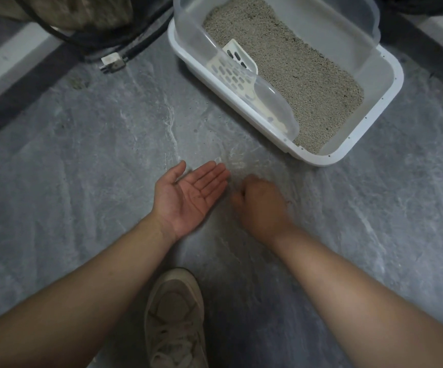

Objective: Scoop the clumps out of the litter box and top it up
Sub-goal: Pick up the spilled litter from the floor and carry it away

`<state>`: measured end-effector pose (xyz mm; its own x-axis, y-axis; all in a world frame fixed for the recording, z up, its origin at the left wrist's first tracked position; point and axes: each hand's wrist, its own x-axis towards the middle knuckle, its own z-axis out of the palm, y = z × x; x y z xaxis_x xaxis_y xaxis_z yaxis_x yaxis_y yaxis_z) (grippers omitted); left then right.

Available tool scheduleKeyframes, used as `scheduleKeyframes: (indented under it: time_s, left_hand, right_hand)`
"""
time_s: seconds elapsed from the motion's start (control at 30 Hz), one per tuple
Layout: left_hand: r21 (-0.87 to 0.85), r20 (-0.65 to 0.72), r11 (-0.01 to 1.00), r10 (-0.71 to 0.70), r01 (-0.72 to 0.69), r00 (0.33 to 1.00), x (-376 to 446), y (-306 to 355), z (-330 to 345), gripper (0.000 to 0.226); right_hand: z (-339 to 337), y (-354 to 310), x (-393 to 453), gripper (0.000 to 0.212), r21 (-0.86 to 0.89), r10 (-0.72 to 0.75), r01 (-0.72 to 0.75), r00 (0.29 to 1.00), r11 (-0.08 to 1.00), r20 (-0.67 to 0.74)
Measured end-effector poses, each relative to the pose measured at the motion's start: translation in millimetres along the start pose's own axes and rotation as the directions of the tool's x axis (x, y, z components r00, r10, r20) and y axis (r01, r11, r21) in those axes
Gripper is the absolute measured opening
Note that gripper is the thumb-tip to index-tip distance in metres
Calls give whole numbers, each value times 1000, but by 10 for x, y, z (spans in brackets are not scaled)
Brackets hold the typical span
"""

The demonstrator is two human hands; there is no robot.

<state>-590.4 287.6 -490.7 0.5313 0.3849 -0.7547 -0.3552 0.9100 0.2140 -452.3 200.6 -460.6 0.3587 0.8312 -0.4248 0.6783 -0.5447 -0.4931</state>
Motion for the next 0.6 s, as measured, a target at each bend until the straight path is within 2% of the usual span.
scheduleKeyframes:
  time_s: [0.07,0.13,0.17,0.27,0.3,0.33,0.37,0.43,0.6]
  left_hand:
    - [-4,31,1000,-16,16,999,-3,6,12,58]
    - [-12,84,999,-44,45,996,-24,11,59,59]
    - [-13,112,998,-54,56,992,-37,13,92,60]
    - [-32,178,998,-56,63,982,-88,15,202,59]
    - [-40,193,997,-54,63,980,-100,15,230,58]
    - [-45,207,997,-52,62,977,-109,16,251,57]
    - [-48,218,997,-51,63,975,-114,19,266,56]
    - [-55,235,996,-52,66,971,-115,31,273,55]
    - [-43,217,997,-56,67,975,-91,84,200,56]
  right_hand:
    - [-38,-188,-137,16,199,-87,97,995,975,-56]
    - [-54,-394,-221,20,304,-134,147,989,941,-62]
    - [-38,-480,-238,13,321,-143,151,989,935,-47]
    - [-54,-715,-250,65,257,-126,112,991,960,41]
    - [-55,-743,-246,69,247,-112,99,993,964,40]
    - [-56,-750,-236,65,242,-120,112,993,964,21]
    - [-48,-729,-220,51,237,-135,134,991,962,-8]
    - [-22,-630,-202,7,280,-175,192,981,941,-84]
    - [9,-464,-199,6,228,-255,301,944,926,-211]
